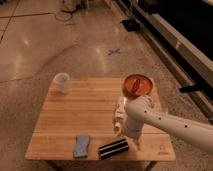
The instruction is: Place the eraser in the ceramic cup
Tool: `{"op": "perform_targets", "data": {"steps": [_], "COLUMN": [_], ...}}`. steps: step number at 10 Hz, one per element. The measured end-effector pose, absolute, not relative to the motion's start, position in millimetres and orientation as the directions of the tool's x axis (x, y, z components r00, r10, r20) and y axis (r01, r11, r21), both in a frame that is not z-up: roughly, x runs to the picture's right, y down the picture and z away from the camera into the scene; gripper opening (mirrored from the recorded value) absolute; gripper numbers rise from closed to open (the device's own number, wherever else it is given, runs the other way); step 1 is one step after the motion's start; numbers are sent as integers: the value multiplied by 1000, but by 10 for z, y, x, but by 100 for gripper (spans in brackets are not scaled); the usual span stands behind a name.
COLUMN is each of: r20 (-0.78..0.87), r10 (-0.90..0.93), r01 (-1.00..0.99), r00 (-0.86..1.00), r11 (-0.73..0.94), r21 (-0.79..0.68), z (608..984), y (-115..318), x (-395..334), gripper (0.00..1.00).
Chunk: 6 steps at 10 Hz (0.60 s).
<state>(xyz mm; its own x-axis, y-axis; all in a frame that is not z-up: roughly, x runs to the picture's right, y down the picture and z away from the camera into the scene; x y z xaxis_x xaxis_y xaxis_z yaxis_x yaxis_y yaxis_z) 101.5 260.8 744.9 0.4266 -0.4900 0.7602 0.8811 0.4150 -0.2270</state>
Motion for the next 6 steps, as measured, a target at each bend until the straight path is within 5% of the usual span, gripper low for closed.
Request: {"op": "perform_targets", "data": {"steps": [6], "r20": [733], "r10": [-417], "r01": [803], "r00": [537], "r11": [519], "r21": [-293], "z": [7414], "y": [2646], "x": [996], "gripper": [76]}}
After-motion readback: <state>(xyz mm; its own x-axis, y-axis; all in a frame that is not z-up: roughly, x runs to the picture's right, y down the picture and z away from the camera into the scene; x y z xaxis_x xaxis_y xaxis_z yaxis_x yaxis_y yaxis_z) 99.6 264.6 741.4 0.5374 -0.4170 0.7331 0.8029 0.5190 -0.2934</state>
